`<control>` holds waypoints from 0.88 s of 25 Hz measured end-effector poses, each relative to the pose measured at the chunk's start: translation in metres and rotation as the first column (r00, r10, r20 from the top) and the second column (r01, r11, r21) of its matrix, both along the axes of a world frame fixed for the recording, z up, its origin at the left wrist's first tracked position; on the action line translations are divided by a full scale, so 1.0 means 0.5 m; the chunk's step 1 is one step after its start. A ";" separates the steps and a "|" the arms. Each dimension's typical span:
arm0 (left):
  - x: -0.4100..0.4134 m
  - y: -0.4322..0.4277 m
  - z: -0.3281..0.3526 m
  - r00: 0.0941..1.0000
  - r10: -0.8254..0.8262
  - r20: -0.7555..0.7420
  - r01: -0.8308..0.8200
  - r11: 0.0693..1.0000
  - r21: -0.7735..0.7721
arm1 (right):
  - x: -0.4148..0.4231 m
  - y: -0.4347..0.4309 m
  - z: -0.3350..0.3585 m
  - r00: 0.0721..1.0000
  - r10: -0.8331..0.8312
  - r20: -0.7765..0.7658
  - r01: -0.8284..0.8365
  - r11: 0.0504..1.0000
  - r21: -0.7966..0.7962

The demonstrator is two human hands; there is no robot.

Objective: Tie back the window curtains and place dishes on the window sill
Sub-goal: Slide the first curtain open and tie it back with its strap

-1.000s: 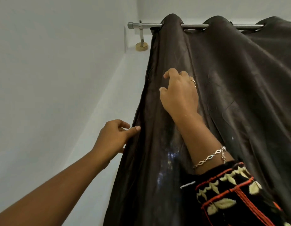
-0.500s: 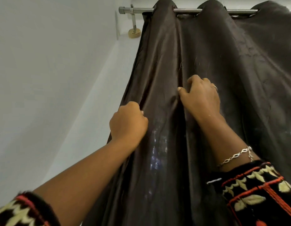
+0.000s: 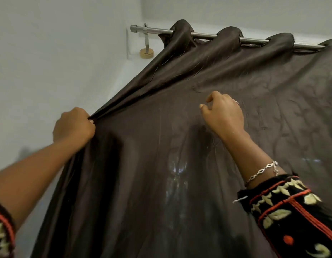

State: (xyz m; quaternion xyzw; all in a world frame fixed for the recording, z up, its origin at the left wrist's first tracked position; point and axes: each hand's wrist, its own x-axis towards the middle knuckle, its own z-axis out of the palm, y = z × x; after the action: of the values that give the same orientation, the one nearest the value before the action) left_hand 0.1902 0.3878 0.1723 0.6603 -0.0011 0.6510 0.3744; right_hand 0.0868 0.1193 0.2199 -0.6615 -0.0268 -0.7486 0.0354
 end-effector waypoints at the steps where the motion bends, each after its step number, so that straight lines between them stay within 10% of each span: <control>1: 0.002 0.030 0.007 1.000 0.019 -0.013 -0.019 1.000 0.004 | 0.003 0.008 0.000 1.000 -0.005 -0.009 0.005 1.000 -0.004; 22: -0.069 -0.104 -0.054 0.862 -0.506 -0.030 0.503 0.846 0.174 | -0.035 -0.075 0.019 0.958 -0.251 -0.141 0.280 0.924 0.262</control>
State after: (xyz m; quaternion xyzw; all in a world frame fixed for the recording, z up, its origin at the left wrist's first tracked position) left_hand 0.1558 0.3355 0.1455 0.6617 -0.2351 0.5327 0.4723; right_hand 0.0693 0.0818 0.2295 -0.6856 0.1707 -0.7071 0.0277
